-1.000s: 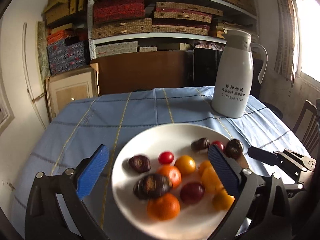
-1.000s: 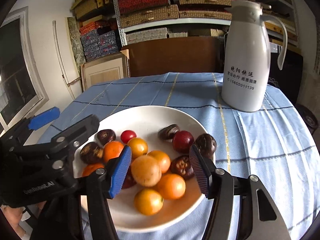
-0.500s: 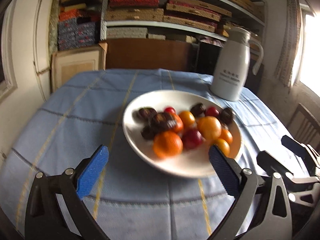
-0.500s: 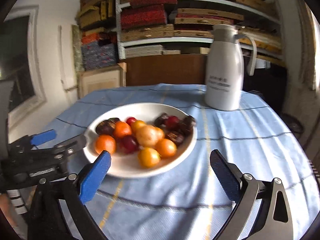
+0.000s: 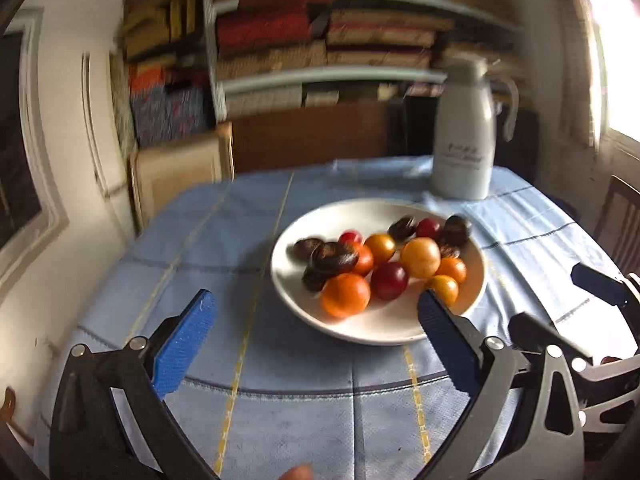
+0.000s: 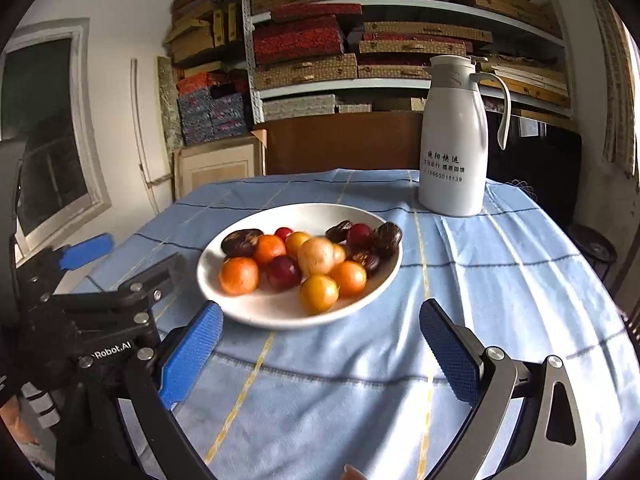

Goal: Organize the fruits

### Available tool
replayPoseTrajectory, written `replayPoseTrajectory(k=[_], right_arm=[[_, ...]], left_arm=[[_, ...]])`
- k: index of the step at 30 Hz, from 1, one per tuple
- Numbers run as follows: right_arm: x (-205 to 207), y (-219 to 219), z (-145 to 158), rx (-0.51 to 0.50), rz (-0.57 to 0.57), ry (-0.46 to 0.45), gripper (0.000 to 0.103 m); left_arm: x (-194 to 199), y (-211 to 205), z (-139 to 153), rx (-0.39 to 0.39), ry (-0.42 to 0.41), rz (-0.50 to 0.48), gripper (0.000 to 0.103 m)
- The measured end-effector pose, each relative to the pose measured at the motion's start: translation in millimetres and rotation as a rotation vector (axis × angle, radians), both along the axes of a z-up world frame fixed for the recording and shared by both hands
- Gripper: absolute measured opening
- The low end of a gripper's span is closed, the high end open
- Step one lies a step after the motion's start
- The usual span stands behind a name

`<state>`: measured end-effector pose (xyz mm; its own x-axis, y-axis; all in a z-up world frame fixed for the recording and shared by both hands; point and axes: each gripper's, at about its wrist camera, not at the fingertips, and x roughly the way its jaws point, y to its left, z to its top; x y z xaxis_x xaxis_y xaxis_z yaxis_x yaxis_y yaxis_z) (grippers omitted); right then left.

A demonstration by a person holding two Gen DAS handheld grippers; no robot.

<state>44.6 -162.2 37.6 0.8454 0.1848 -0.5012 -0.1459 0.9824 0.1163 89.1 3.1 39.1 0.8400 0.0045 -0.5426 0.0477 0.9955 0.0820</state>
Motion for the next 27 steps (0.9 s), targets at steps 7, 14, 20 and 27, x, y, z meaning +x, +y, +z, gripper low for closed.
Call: replayPoseTrajectory(k=[7,14,20,27], right_arm=[[13,2,-18,-0.036,0.004,0.098,0.1],[1,-2,-20,-0.035,-0.042,0.058,0.1],[4,-6,-24,0.013,-0.027,0.1,0.1],[4,-9,-25,0.043,-0.024,0.113,0.1]], left_arm=[[20,0,-28,0.006,0.138,-0.007,0.099],[0,7,-18,-0.025,0.086,0.022,0.098],[-3,1,-20,0.007,0.087,0.021,0.098],[-5,-1,-21,0.014,0.09,0.014,0.098]])
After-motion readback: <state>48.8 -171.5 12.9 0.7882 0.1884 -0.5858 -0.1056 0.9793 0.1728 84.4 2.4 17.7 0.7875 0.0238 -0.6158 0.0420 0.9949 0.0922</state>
